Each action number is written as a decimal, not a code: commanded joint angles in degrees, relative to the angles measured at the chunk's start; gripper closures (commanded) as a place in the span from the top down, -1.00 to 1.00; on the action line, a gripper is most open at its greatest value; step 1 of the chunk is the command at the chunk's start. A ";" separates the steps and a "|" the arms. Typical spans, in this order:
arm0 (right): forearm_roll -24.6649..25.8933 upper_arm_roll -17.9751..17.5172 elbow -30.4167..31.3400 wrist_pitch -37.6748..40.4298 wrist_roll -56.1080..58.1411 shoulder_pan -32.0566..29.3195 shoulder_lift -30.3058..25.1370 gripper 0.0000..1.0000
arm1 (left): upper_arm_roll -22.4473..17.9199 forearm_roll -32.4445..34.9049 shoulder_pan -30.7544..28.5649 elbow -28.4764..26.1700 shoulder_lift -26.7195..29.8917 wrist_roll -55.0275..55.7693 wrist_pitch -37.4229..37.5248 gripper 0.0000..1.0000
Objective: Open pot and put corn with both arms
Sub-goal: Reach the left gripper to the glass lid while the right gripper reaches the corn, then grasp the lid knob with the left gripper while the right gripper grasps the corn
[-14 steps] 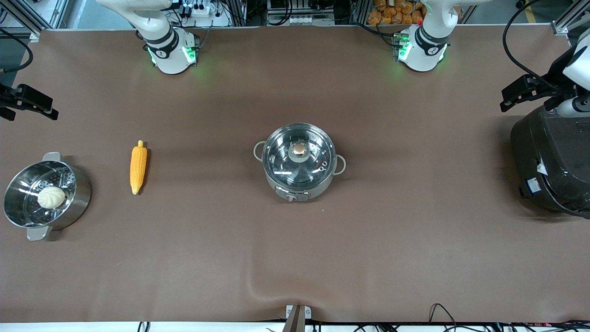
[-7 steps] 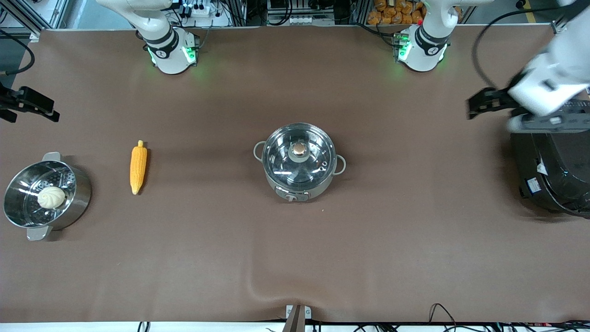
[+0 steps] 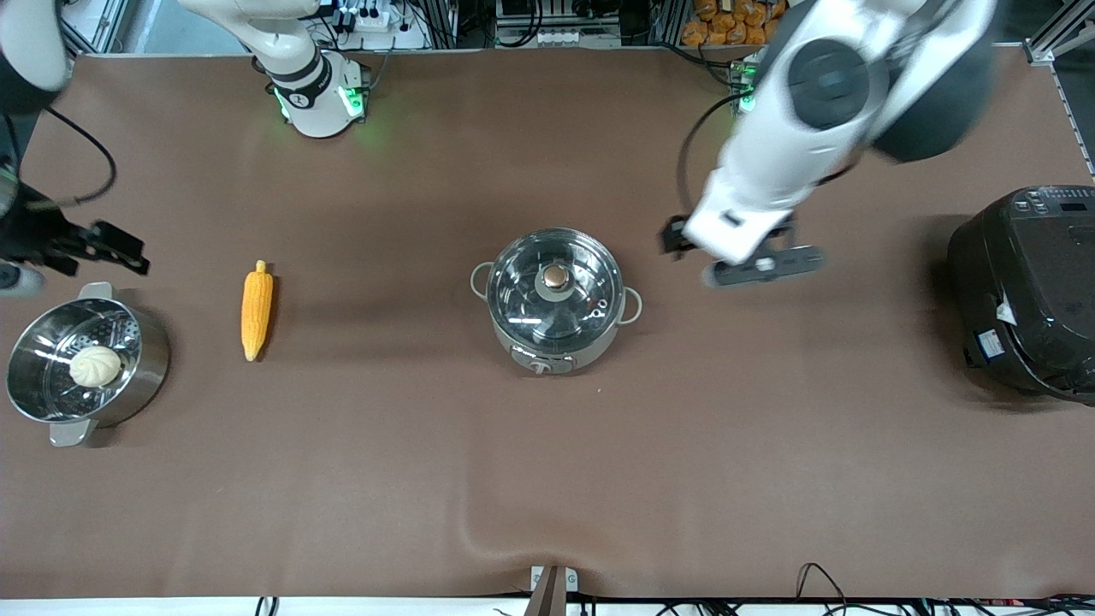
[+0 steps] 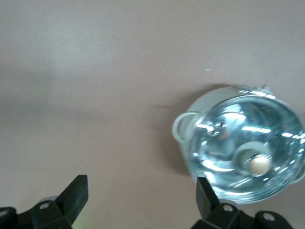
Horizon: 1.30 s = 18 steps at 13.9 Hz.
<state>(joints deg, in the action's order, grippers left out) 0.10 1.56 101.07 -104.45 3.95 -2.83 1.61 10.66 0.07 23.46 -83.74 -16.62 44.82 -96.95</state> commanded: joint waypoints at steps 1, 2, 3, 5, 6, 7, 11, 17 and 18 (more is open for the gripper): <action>0.78 -0.59 16.47 -16.34 0.45 -2.71 -3.72 1.00 | -0.72 0.72 6.14 5.85 -7.08 9.37 -2.00 1.00; 0.78 -0.59 20.35 -21.80 0.45 -2.71 -3.29 1.00 | -1.16 0.90 8.42 7.26 -9.80 13.50 -4.45 1.00; 0.78 -0.50 24.39 -27.86 0.45 -2.97 -2.50 1.00 | -1.25 0.99 9.84 8.23 -12.09 16.58 -6.65 1.00; 0.86 -0.50 31.18 -40.08 0.62 -3.06 1.00 1.00 | -1.43 0.99 11.43 9.12 -15.44 18.80 -11.13 1.00; 1.04 -0.50 31.55 -41.18 0.62 -3.06 3.81 1.00 | -1.78 0.99 11.87 9.21 -16.59 19.42 -12.98 1.00; 1.04 -0.50 31.47 -41.88 0.62 -2.89 6.88 1.00 | -1.96 0.99 12.66 9.64 -17.82 19.69 -14.13 1.00; 4.37 -0.50 31.03 -42.07 2.99 -2.62 14.11 1.00 | -6.96 0.99 18.19 9.73 -19.68 20.13 -15.02 0.88; 4.47 -0.59 31.11 -44.87 3.44 -2.88 18.33 0.81 | -7.14 1.25 19.08 8.77 -19.85 20.04 -14.58 0.69; 4.47 -0.59 31.11 -45.05 3.44 -3.06 18.51 0.80 | -7.06 1.25 19.08 8.68 -19.94 20.13 -14.49 0.56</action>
<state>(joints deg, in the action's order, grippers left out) 3.38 1.39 133.04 -148.23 7.19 -4.95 18.25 4.16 0.09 41.85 -75.79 -35.94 63.46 -112.21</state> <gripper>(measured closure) 0.097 0.145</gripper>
